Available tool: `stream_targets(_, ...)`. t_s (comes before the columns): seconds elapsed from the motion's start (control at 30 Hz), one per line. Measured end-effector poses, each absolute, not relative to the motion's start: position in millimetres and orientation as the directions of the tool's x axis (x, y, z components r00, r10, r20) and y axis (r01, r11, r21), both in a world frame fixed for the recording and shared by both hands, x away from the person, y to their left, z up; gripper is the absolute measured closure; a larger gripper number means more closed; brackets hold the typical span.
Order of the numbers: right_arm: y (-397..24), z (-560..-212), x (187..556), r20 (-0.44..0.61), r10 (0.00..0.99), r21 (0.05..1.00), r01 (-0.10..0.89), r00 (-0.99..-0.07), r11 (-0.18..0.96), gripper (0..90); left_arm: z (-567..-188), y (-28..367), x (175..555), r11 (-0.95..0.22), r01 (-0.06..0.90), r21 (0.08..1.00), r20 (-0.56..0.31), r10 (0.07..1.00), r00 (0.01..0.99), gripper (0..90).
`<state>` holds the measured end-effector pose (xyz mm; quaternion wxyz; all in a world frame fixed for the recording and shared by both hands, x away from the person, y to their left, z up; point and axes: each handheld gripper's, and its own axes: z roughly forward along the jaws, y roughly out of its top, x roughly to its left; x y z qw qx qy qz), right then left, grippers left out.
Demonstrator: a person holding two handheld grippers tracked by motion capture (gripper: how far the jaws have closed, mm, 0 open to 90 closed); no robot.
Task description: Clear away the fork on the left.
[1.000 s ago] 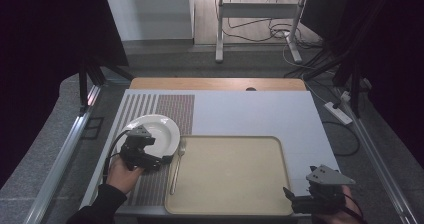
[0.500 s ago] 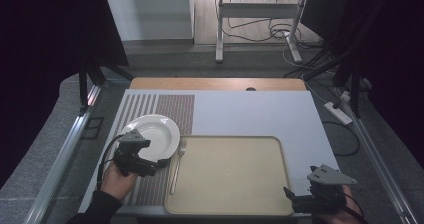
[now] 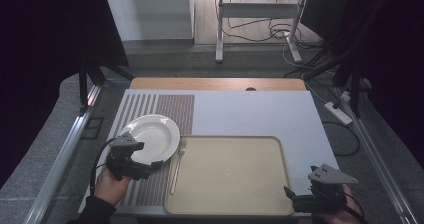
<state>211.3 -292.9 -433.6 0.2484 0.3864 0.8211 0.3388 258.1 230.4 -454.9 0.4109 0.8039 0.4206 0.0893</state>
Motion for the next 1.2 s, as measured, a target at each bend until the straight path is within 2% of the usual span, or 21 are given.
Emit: stream_targets(1.2, -291.7, -433.8, 210.5, -0.163, 0.807, 0.745, 0.465, -0.567, 0.477, 0.0, -462.7, 265.0, 225.8, -0.248, 0.663, 0.707, -0.238, 0.798, 0.553, 0.0)
